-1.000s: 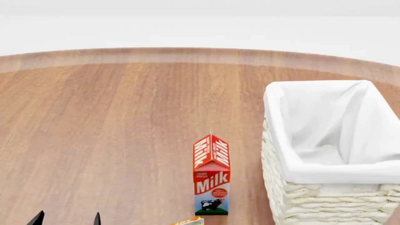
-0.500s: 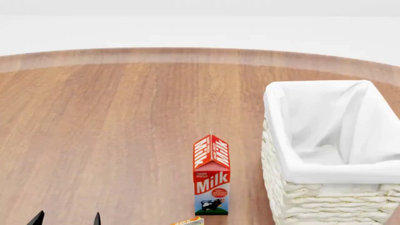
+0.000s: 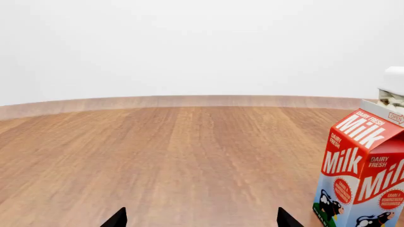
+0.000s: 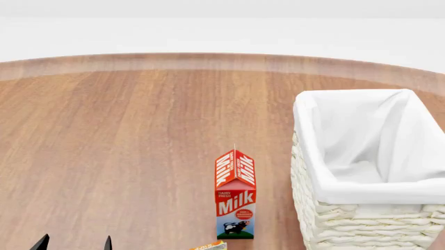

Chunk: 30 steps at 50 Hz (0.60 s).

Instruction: Pick up the orange juice, and put it in the basket.

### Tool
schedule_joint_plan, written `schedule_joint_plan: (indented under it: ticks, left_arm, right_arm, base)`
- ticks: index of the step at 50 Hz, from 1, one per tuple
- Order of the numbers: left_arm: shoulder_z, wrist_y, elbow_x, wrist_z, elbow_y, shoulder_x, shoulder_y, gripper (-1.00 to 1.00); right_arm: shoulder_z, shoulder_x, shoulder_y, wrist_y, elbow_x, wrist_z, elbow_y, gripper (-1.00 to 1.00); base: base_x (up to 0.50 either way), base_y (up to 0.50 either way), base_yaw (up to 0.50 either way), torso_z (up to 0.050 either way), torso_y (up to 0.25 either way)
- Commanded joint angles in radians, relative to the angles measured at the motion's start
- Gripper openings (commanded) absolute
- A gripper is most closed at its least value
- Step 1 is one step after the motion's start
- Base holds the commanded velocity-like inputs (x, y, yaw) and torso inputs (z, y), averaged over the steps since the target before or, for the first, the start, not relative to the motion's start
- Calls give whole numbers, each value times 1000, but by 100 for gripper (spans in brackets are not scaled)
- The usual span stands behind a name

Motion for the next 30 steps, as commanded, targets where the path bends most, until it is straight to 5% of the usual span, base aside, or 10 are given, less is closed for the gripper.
schedule_joint_plan:
  ticks: [1,18,19,30]
  left_arm:
    - [5,1,-4,-4,0,-4,-1,100]
    - [12,4,-9,-10,-1,-9,-3,100]
    - [12,4,-9,-11,-1,-9,-3,100]
    - [16,5,-12,-14,-2,-12,-4,100]
  right_arm:
    - [-10,-1,14,-1,6,8,14,100]
    - [-24,4,29,3,12,19,15,100]
    - [-25,5,29,1,10,21,16,-100]
    - [-35,17,17,8,15,31,-14,-100]
  base:
    - [0,0,0,0,0]
    - [0,0,0,0,0]
    - [0,0,0,0,0]
    - [0,0,0,0,0]
